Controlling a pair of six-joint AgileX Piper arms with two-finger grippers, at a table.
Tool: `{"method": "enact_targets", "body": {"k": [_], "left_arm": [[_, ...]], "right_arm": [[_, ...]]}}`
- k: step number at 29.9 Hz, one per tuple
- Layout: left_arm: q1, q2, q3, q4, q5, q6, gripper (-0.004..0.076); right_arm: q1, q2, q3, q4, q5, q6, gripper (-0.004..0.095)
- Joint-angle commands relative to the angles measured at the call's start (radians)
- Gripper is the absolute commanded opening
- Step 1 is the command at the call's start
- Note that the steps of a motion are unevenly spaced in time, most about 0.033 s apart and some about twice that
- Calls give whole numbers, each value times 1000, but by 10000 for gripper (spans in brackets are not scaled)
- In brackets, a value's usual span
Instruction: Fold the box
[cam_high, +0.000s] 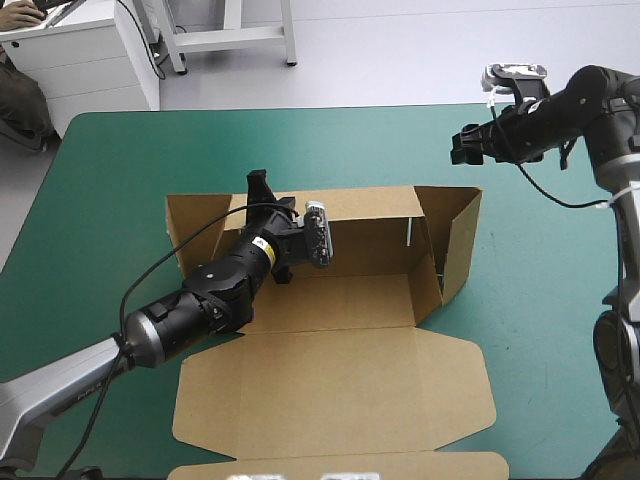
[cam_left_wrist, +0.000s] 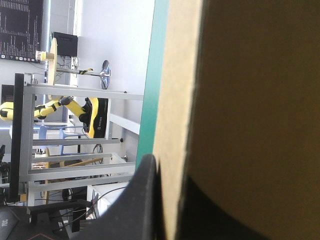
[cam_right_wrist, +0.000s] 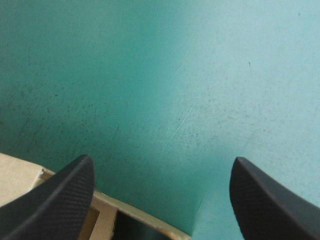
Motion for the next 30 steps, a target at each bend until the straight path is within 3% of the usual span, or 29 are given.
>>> {"method": "enact_targets", "body": {"k": [1, 9, 17, 30], "left_arm": [[-33, -25, -14, -41, 36, -36, -8], [-66, -25, -14, -48, 52, -36, -8], [-66, -25, -14, -48, 70, -47, -8], [-66, -25, -14, -48, 84, -47, -8]], "right_arm": [[11, -13, -42, 7, -55, -2, 701], [11, 28, -42, -1, 15, 9, 701], [11, 26, 25, 8, 16, 23, 701], [11, -132, 244, 27, 16, 7, 701]]}}
